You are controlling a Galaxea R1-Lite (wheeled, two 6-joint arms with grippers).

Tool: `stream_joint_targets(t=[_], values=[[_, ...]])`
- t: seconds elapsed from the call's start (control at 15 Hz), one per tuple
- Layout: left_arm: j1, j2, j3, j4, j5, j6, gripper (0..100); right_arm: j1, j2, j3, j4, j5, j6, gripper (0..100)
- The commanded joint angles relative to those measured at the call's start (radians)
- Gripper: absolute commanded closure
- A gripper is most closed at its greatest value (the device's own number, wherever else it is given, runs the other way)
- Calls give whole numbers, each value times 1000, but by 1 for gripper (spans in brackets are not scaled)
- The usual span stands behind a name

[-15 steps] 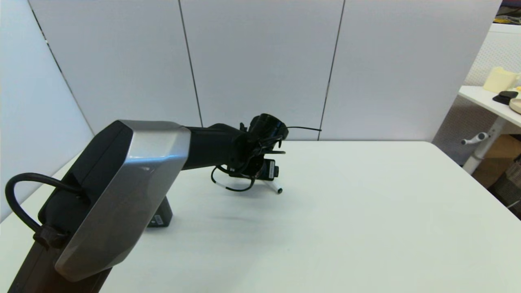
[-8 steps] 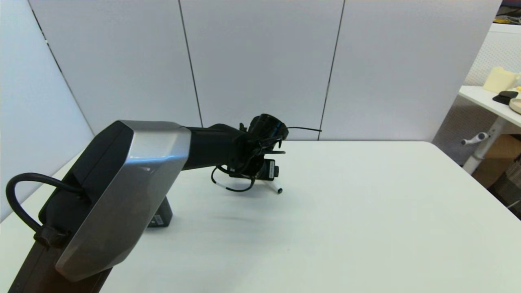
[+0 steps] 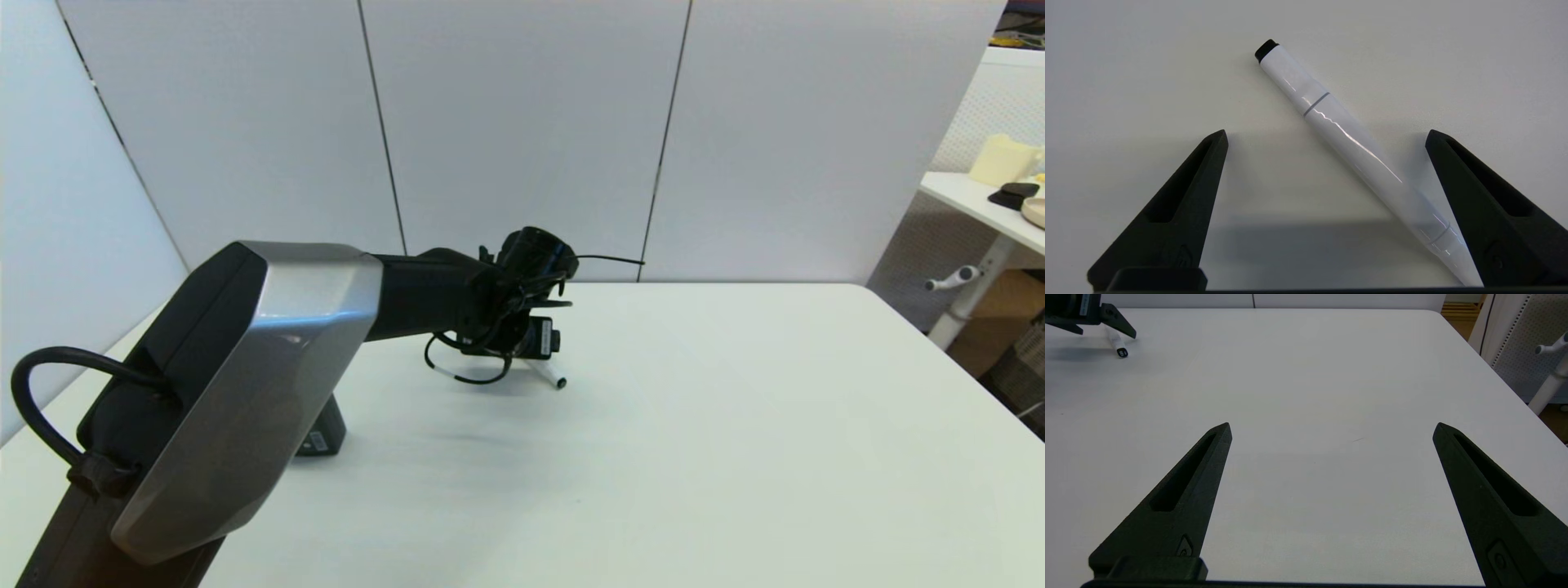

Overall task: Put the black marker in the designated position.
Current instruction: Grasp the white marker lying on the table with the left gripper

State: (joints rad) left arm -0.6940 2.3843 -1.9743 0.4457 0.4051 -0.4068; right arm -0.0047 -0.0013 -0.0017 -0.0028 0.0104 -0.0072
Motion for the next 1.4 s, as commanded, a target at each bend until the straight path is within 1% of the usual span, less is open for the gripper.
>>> stream_joint_targets(t=[0.07,0.6,0.67,1.4], values=[[-1,1,0,2,3,-4,0,0,1,0,0,0,0,0],[-1,4,0,2,3,-4,0,0,1,0,0,0,0,0],[-1,4,0,2,3,-4,100,0,1,0,0,0,0,0],[-2,4,0,1,8,-4,100,0,1,0,0,0,0,0]])
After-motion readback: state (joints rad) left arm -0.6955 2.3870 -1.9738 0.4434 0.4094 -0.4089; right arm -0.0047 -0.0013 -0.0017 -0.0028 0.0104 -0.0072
